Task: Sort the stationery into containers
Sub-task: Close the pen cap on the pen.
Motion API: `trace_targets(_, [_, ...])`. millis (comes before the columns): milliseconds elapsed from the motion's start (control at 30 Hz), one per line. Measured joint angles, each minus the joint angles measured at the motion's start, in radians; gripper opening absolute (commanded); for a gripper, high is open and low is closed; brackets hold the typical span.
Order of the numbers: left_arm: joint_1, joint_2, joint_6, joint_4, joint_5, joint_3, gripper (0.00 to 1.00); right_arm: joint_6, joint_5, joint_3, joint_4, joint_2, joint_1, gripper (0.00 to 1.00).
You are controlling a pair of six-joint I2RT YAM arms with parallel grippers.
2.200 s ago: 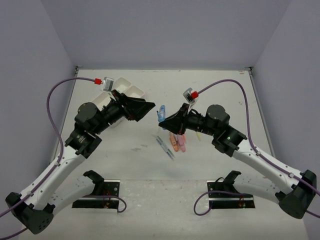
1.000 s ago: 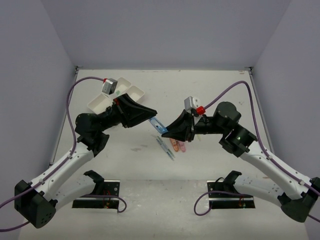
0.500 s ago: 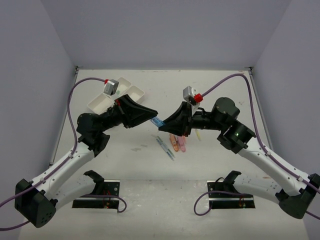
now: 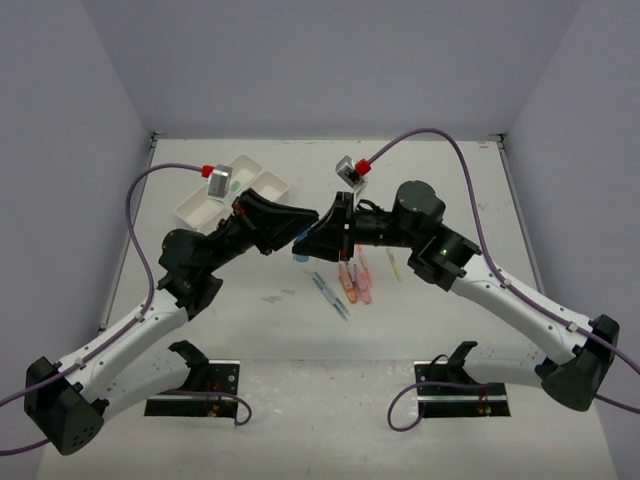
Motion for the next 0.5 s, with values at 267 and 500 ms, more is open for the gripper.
trace_targets(267, [-0.034, -0.044, 0.065, -0.058, -0.075, -0.035, 0.34, 0.044, 0.015, 0.014, -0.001, 0.047, 0.020, 0.00])
trace_targets(500, [-0.048, -0.112, 0.216, -0.412, -0.098, 0.103, 0.63, -0.028, 0.027, -0.055, 0.113, -0.032, -0.017, 0.00])
